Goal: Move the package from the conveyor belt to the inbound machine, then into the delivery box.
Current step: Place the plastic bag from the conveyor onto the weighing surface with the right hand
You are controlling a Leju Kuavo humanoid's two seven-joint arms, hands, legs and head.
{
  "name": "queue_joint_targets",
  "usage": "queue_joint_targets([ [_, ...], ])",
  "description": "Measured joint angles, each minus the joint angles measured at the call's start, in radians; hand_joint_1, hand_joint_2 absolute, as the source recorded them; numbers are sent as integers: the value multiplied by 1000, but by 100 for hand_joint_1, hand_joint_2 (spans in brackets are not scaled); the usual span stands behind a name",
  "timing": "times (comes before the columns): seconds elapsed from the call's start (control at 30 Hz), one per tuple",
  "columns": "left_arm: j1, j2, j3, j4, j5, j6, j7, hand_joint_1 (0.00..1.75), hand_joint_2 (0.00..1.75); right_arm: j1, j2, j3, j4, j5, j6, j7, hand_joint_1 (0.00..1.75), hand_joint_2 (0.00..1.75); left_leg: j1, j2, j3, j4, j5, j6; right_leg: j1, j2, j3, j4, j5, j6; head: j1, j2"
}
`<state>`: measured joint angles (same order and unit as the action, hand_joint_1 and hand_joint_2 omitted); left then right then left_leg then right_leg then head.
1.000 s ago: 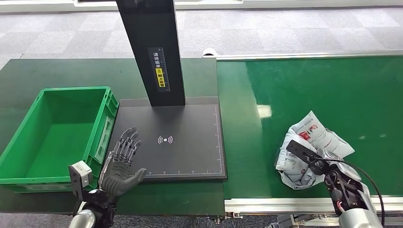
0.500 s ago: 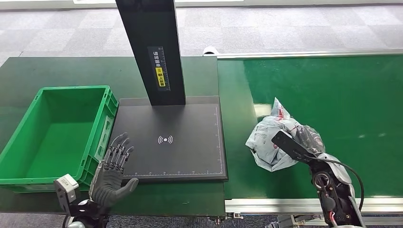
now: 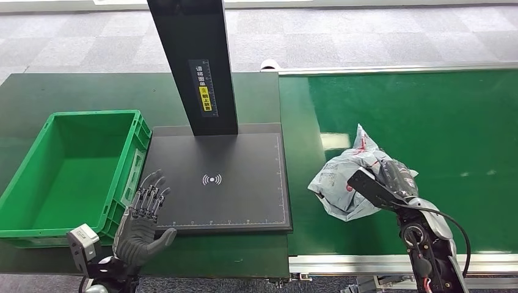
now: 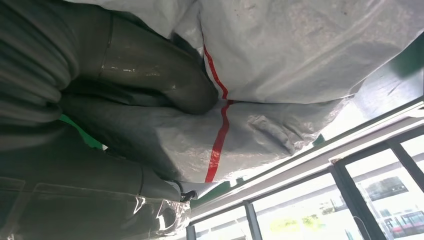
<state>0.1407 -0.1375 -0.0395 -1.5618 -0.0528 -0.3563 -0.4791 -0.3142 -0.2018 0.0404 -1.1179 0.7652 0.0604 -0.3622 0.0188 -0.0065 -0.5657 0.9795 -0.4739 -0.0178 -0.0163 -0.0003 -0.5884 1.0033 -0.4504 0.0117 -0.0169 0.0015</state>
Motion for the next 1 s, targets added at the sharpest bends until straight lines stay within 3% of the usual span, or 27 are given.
queue_joint_targets([
  [0.17,0,0,0,0,-2,-7,-4,0,175,17,2,-1,-32,-31,-33,-47,175,175,0,0,-1,0,0,0,0,0,0,0,0,0,0,0],
  [0.37,-2,2,1,3,-10,-11,-30,0,175,93,26,-8,-180,-85,-60,-108,175,175,0,0,-2,0,0,0,0,0,-2,0,0,0,0,0],
  [0.5,-13,7,-1,20,-6,-11,-45,0,175,105,44,25,-244,10,-71,-158,175,175,0,1,-7,-1,0,0,0,1,-2,0,0,0,0,0],
  [0.63,-53,13,-16,46,8,-13,-47,0,175,-69,74,221,-135,226,-164,-149,175,175,0,11,-9,-1,1,0,0,8,-5,1,4,-2,0,0],
  [0.8,-87,18,-38,76,14,-15,-45,0,175,-243,134,472,17,258,-211,-108,175,175,1,7,-2,0,5,-1,1,6,-4,1,5,-1,0,0],
  [1.0,-106,25,-48,98,14,-15,-44,0,175,-311,167,592,90,259,-208,-94,175,175,1,6,-5,0,5,0,1,4,-5,0,5,-1,1,0],
])
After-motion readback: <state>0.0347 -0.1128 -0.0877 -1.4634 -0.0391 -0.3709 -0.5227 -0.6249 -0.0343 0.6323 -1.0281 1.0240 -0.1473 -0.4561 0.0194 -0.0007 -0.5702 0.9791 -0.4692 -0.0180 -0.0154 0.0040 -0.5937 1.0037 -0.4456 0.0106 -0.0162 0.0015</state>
